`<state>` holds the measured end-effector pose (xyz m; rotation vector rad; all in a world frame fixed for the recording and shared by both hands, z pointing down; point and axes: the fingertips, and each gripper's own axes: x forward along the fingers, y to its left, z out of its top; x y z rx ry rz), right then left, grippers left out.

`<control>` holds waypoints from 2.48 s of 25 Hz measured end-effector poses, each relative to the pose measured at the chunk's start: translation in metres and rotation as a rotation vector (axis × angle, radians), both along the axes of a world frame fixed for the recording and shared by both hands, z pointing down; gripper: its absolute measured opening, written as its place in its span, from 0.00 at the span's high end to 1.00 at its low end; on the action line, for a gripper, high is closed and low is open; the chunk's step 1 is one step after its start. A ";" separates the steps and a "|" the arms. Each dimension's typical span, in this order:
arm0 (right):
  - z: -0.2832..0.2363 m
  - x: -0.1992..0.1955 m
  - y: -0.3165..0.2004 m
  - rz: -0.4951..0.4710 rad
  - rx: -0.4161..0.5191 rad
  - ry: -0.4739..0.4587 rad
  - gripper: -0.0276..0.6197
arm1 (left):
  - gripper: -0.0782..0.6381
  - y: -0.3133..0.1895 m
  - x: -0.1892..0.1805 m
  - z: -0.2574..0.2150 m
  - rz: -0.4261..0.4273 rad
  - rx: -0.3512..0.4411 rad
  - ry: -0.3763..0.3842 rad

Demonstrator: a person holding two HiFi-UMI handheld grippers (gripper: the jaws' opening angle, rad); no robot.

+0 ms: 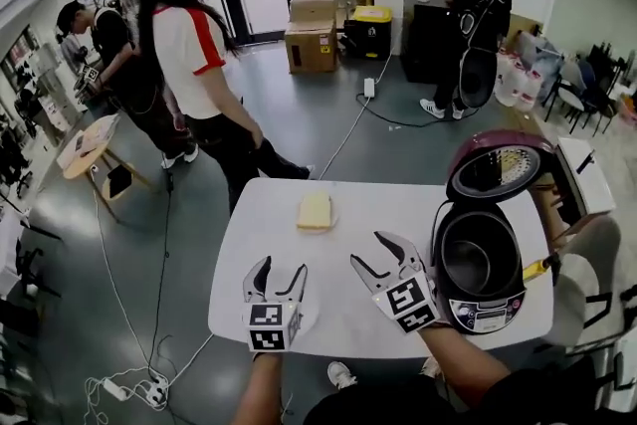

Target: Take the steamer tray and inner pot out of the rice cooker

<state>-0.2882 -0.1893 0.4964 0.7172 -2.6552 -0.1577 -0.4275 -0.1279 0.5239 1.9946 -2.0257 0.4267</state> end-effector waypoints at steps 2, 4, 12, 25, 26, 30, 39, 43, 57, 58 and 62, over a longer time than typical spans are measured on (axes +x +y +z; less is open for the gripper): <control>-0.014 0.033 -0.007 0.040 0.016 -0.003 0.60 | 0.48 -0.013 0.033 -0.015 0.057 0.028 0.023; -0.022 0.069 -0.014 0.089 0.024 -0.003 0.60 | 0.48 -0.026 0.069 -0.023 0.117 0.043 0.031; -0.035 0.197 -0.041 0.251 0.027 0.023 0.60 | 0.48 -0.070 0.197 -0.038 0.317 0.055 0.081; 0.005 0.349 -0.064 0.379 -0.233 -0.047 0.55 | 0.42 -0.105 0.317 -0.013 0.403 -0.088 0.499; 0.012 0.359 -0.067 0.384 -0.278 -0.058 0.55 | 0.42 -0.107 0.319 -0.005 0.397 -0.122 0.570; 0.039 0.389 -0.074 0.396 -0.491 -0.156 0.54 | 0.41 -0.109 0.325 0.022 0.356 -0.226 0.820; 0.079 0.422 -0.081 0.413 -1.019 -0.510 0.52 | 0.41 -0.097 0.355 0.037 0.361 -0.353 1.181; 0.090 0.419 -0.080 0.418 -1.158 -0.582 0.49 | 0.41 -0.098 0.358 0.044 0.329 -0.401 1.258; 0.092 0.410 -0.087 0.372 -1.261 -0.590 0.49 | 0.46 -0.101 0.359 0.058 0.243 -0.473 1.304; 0.092 0.410 -0.087 0.371 -1.259 -0.587 0.49 | 0.45 -0.100 0.358 0.059 0.235 -0.477 1.299; 0.092 0.410 -0.088 0.370 -1.253 -0.590 0.49 | 0.44 -0.101 0.353 0.064 0.217 -0.481 1.301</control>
